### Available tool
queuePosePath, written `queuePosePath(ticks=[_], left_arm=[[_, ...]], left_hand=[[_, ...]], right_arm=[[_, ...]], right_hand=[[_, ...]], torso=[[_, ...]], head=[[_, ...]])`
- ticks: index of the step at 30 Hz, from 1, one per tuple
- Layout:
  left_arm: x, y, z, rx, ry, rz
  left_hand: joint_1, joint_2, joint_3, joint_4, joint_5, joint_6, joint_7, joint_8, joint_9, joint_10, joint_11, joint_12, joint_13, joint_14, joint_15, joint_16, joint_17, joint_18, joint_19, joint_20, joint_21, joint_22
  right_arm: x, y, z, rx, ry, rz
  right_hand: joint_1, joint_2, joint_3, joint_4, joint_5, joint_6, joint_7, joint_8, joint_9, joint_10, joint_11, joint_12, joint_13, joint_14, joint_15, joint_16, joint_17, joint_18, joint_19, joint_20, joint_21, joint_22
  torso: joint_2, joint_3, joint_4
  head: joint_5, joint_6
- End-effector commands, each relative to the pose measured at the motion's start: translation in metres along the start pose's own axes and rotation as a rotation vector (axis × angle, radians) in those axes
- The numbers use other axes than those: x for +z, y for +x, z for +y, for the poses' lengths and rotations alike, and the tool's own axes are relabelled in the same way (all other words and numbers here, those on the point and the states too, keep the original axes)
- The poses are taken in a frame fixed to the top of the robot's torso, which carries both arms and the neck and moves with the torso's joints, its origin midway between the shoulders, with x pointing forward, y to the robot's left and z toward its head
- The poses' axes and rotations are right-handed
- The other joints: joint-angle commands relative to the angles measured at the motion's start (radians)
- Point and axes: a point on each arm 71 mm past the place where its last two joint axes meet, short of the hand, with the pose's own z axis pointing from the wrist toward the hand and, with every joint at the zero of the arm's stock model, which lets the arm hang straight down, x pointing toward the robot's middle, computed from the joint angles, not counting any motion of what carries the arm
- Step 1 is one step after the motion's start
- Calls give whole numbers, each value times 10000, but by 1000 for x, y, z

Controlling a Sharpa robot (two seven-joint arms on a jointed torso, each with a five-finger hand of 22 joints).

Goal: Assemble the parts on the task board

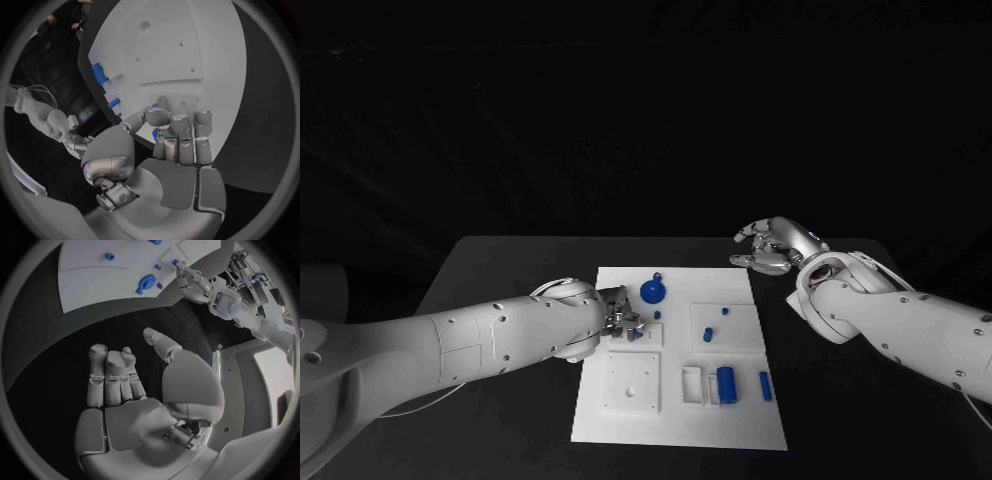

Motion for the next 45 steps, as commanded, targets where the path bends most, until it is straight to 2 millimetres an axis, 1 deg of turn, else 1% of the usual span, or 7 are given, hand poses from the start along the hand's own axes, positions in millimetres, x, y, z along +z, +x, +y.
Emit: queuePosePath(ticks=[1, 9, 16, 34, 39, 41, 45], left_arm=[[0, 7, -1, 264, 11, 511], [0, 7, 0, 282, -40, 527], [0, 6, 2, 320, -108, 499], [0, 7, 2, 368, -157, 576], [1, 6, 2, 281, -151, 490], [2, 5, 1, 270, -151, 481], [3, 5, 0, 228, -149, 526]], left_hand=[[411, 278, 214, -270, 94, 690, -439, -44, 12, -402, -318, 49, -15, -58, -65, 32, -21, 80, 91, -1485, 12, 16], [479, 286, 224, -318, 256, 702, -444, -45, 21, -409, -325, 71, -25, -56, -54, 58, -35, 76, 99, -1484, 10, 31], [510, 300, 201, -370, 769, 739, -468, -34, 45, -415, -352, 133, -32, -31, -39, 124, -55, 71, 133, -1484, 12, 59], [510, 317, 185, -379, 840, 746, -476, -32, 53, -415, -361, 164, -30, -21, -35, 149, -62, 71, 151, -1487, 14, 70], [471, 327, 143, -296, 464, 733, -463, -42, 60, -430, -345, 190, -47, -36, -44, 146, -98, 71, 164, -1487, -9, 77], [434, 332, 116, -203, -13, 727, -458, -50, 66, -434, -335, 207, -65, -43, -59, 145, -126, 74, 171, -1490, -26, 85], [339, 281, 70, -64, -497, 731, -452, -55, 74, -438, -328, 234, -91, -46, -73, 157, -159, 71, 174, -1488, -50, 101]], right_arm=[[0, 1, 1, -91, -86, 107], [0, 1, 1, -88, -96, 105], [0, 1, 1, -92, -85, 100], [0, 1, 1, -92, -89, 110], [0, 1, 1, -101, -101, 119], [0, 1, 1, -101, -102, 121], [0, 1, 1, -104, -108, 128]], right_hand=[[90, 9, 8, -33, 29, -52, 126, 61, -6, -79, -13, 36, -19, 41, 20, -63, 11, 420, 41, 4, -37, 163], [85, 9, 6, -31, 29, -50, 126, 62, -6, -80, -13, 39, -23, 41, 21, -64, 11, 420, 42, 5, -37, 164], [84, 9, 5, -31, 29, -49, 126, 62, -7, -80, -13, 41, -26, 42, 21, -64, 11, 420, 43, 6, -38, 164], [85, 8, 3, -34, 25, -48, 126, 62, -9, -82, -13, 48, -36, 42, 20, -66, 13, 420, 45, 6, -40, 165], [86, 9, 4, -35, 25, -48, 126, 62, -9, -83, -13, 49, -39, 42, 20, -67, 13, 420, 45, 6, -41, 166], [87, 9, 4, -35, 25, -48, 126, 62, -10, -83, -13, 50, -40, 42, 20, -67, 13, 420, 45, 7, -41, 166], [87, 8, 4, -36, 24, -48, 126, 61, -10, -84, -13, 51, -42, 42, 20, -68, 13, 420, 45, 7, -42, 166]], torso=[[-1, -5, 8], [2, -2, 10], [4, -3, 10], [7, -3, 14], [3, -1, 7], [4, -2, 9], [2, 5, 5]], head=[[3, 0], [-7, -18], [-5, -32], [-12, -36], [-7, -25], [-11, -28], [-12, -34]])
